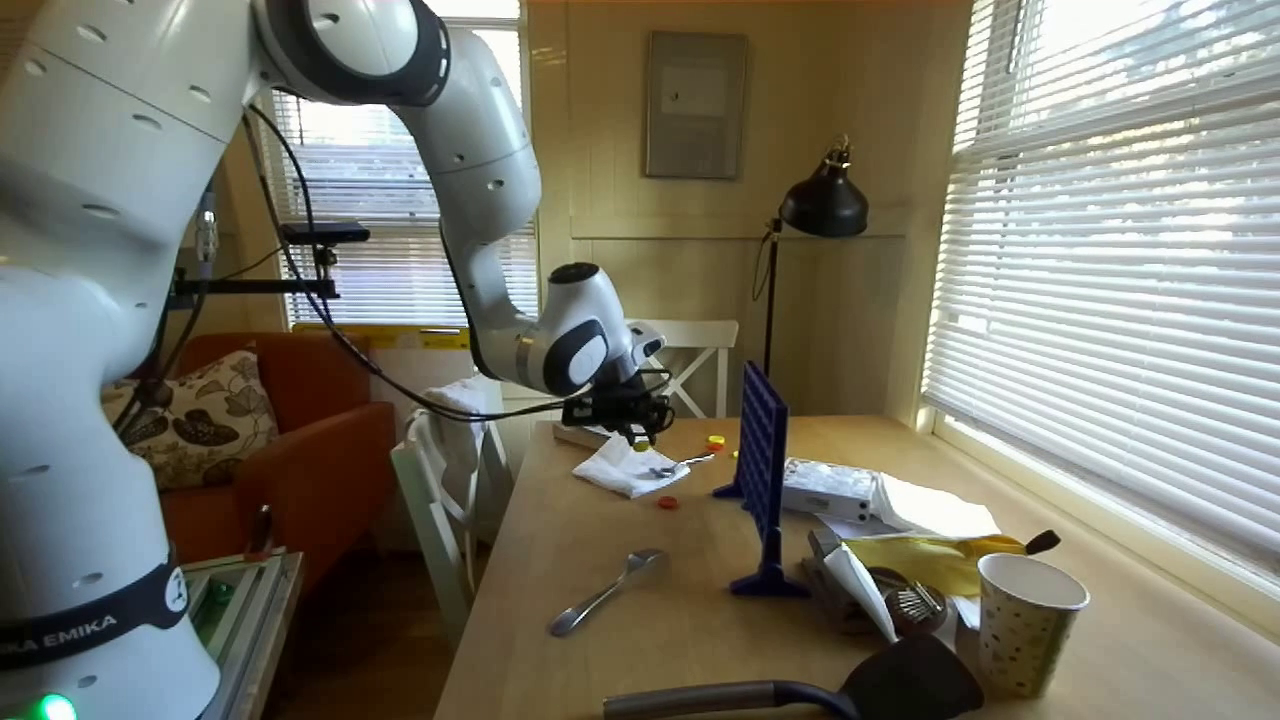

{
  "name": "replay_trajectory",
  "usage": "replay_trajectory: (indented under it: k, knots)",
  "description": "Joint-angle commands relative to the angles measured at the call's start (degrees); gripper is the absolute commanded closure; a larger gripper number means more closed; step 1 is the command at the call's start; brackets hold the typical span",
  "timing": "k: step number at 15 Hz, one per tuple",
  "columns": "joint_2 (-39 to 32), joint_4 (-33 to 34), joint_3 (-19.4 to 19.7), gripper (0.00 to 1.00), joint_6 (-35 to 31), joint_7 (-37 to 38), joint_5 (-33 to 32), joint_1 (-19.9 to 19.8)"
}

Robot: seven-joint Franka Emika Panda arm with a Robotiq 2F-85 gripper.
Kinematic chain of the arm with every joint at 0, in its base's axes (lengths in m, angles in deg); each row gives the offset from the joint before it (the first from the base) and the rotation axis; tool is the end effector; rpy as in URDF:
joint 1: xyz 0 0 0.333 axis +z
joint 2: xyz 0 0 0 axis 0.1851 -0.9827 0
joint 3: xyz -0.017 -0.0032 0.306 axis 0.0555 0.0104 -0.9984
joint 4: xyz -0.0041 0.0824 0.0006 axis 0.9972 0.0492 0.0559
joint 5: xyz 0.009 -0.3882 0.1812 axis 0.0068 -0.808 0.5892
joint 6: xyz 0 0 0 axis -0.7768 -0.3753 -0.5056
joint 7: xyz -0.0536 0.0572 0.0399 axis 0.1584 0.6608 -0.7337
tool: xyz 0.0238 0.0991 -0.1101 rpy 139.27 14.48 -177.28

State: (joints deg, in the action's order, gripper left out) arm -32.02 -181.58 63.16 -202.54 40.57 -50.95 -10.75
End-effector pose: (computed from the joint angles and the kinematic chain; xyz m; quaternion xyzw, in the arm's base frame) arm 0.5697 0.2342 0.1419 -0.8548 -0.4331 -0.2833 0.0388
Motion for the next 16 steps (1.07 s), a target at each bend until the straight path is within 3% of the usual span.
replay_trajectory:
  k: [1, 5, 7, 9, 10, 13, 14, 16]
  knots:
    - [8.0, -7.1, 15.1, 0.88, -10.6, 2.7, 5.9, 14.3]
    - [7.2, -11.7, 30.6, 0.88, -26.8, -3.3, 24.1, 31.9]
    - [4.2, -12.4, 32.9, 0.88, -36.6, -5.2, 33.1, 37.7]
    - [1.0, -12.0, 32.6, 0.88, -45.2, -7.1, 41.2, 41.4]
    - [0.7, -11.8, 29.3, 0.88, -48.6, -10.1, 46.0, 40.4]
    - [-2.6, -10.2, 26.5, 0.88, -58.5, -13.3, 52.9, 40.9]
    - [-1.9, -7.8, 35.6, 0.88, -54.3, -12.4, 53.9, 49.5]
    - [-2.2, -7.3, 38.6, 0.88, -54.5, -11.3, 53.0, 51.0]
